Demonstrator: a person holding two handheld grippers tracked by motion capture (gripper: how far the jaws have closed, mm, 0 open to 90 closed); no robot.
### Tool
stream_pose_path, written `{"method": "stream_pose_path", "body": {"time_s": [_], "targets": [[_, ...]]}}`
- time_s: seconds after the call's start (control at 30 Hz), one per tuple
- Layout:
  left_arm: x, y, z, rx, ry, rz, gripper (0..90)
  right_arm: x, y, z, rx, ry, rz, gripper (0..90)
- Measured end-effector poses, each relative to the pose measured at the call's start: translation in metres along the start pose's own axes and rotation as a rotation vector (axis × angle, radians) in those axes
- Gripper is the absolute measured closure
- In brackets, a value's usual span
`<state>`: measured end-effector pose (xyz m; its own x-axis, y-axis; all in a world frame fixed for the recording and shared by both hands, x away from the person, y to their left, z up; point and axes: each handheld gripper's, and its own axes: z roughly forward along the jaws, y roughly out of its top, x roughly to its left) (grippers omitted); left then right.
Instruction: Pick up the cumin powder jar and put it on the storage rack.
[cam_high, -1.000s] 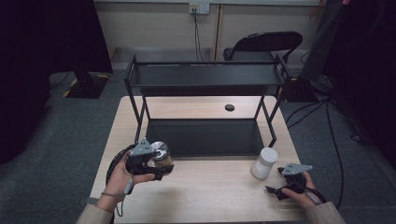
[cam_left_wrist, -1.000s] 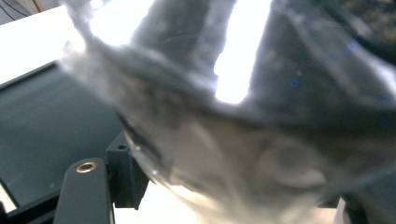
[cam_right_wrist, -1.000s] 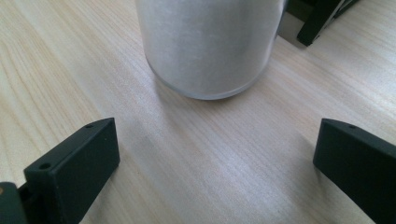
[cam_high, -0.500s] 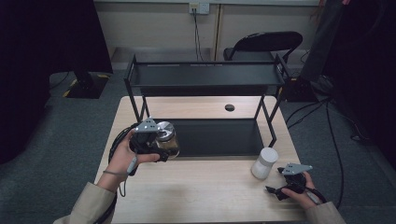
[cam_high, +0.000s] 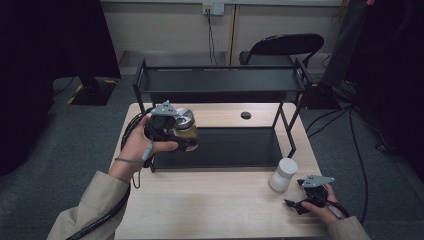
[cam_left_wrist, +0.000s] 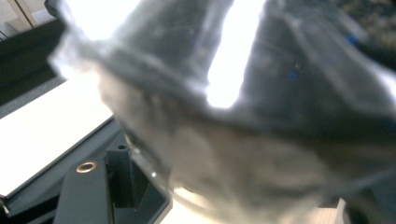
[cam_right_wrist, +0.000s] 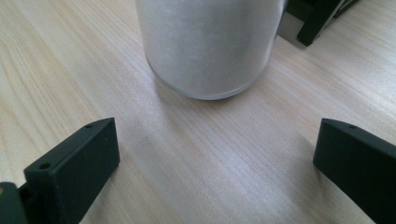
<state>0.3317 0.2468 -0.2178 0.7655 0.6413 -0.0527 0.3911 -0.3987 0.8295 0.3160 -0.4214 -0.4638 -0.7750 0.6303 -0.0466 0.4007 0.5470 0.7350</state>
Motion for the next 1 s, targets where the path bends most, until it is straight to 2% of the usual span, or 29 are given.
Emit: {"method": "stream_pose_path", "body": {"time_s": [0.37,0.5,0.63,0.8,1.0], "targets": [[0.001,0.054,-0.003,0.006,0.046,0.008,30.2,0.000,0.000,0.000,0.002,0.000,-0.001,0.0],[0.003,0.071,0.000,0.014,0.048,0.007,30.3,0.000,0.000,0.000,0.002,0.000,-0.001,0.0],[0.003,0.082,0.004,0.011,0.063,0.006,30.3,0.000,0.000,0.000,0.002,0.000,-0.001,0.0],[0.003,0.101,0.010,0.036,0.092,0.003,30.3,0.000,0.000,0.000,0.001,0.000,-0.001,0.0],[0.005,0.118,0.018,0.033,0.111,-0.003,30.3,0.000,0.000,0.000,0.001,0.000,-0.001,0.0]]}}
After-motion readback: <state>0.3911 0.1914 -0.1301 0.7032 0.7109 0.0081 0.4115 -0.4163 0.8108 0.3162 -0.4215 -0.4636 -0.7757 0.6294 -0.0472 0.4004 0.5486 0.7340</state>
